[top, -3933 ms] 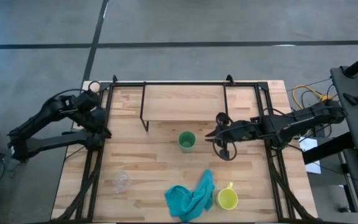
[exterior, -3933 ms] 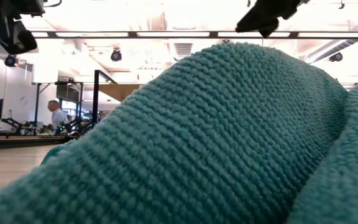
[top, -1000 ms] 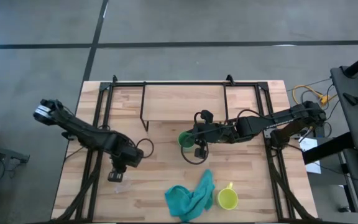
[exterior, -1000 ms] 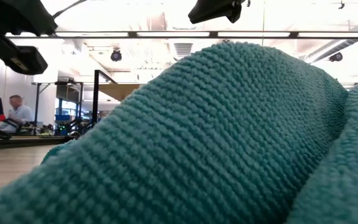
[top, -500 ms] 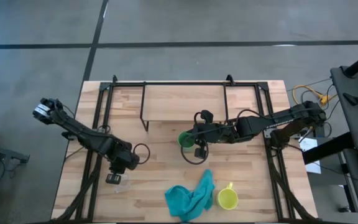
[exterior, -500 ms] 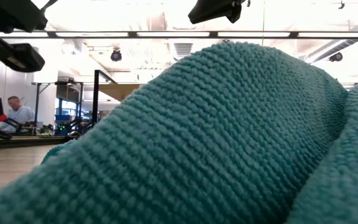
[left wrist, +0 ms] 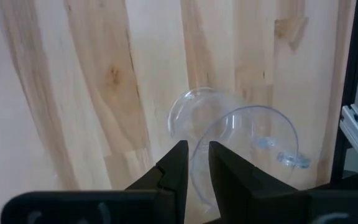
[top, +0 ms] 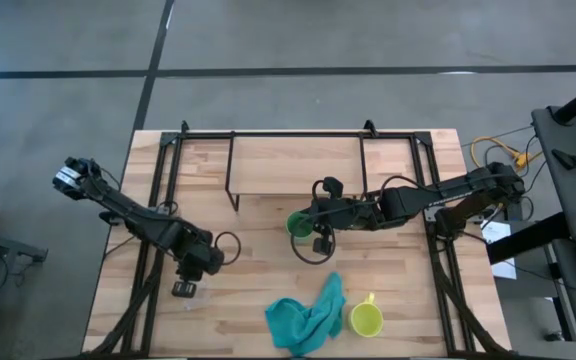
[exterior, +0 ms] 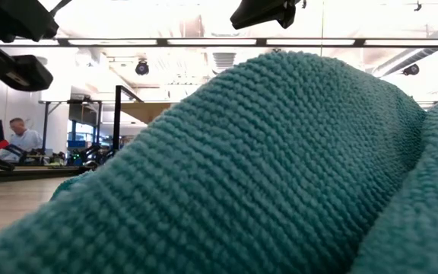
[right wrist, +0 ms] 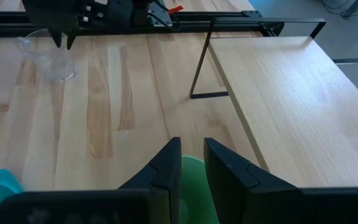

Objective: Stack small to large cups/mugs on shelf
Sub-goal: Put the transparent cup on the shelf

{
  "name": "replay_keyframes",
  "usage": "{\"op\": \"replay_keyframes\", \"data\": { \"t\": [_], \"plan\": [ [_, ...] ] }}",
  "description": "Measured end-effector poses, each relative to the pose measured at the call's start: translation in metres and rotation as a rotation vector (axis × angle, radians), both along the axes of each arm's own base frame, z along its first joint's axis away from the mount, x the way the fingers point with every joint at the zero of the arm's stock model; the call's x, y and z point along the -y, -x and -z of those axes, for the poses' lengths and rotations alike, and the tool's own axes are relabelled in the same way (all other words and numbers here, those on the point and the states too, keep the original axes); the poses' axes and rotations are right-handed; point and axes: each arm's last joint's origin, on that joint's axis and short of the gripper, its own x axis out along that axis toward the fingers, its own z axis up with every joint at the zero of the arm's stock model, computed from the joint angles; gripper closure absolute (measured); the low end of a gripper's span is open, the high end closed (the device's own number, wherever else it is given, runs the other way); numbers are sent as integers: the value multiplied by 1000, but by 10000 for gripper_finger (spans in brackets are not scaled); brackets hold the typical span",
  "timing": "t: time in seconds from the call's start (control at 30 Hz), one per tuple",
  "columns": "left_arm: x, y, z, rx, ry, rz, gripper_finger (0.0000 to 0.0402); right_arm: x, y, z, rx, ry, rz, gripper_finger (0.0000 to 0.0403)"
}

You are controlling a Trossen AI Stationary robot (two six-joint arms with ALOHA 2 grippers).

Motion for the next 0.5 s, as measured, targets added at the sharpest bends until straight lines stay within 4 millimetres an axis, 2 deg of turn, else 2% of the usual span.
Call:
{"op": "replay_keyframes", "data": {
  "t": [0.5],
  "plan": [
    [2, 0, 3, 18, 6, 6, 352, 0, 0, 0, 0, 0, 0, 339]
  ]
}}
